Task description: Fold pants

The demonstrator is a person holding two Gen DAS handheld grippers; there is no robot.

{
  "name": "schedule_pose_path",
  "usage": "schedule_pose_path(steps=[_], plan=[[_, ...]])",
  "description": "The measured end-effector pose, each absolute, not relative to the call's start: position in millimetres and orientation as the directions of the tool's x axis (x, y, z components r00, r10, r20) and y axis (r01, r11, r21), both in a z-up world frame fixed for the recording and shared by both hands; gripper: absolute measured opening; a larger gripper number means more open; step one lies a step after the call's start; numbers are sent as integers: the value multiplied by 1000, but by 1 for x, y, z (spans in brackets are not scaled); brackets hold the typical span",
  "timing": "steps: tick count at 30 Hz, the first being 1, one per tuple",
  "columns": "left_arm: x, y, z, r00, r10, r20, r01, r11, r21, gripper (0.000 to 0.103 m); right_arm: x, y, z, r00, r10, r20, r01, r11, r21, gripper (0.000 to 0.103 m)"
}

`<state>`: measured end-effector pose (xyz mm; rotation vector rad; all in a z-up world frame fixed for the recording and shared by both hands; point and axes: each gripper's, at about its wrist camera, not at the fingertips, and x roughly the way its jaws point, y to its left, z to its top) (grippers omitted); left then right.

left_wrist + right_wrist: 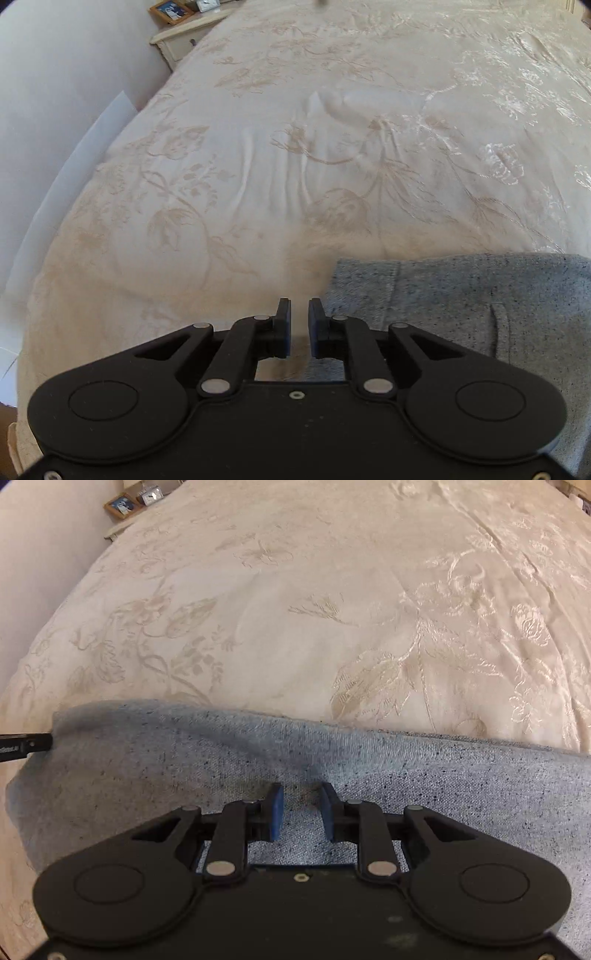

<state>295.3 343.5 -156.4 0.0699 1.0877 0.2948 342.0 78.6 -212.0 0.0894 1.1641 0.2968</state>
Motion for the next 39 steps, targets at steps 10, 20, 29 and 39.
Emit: schedule_pose_path(steps=[10,20,29,39], plan=[[231,276,-127,533,117,-838,9,989,144,22,272,56,-174,364,375,-853,-155,927,341,26],[236,261,-165,469,251,-847,37,952,303,22,179,69,-194,222,355,-908,-232,924,305,26],[206,171,-134,517,86,-852,117,979,169,22,178,-12,-154,433,321,-842,-74,944,321,27],[197,53,-192,406,74,-911,242,952,186,23,202,-175,-162,524,142,-840,36,981,189,27]])
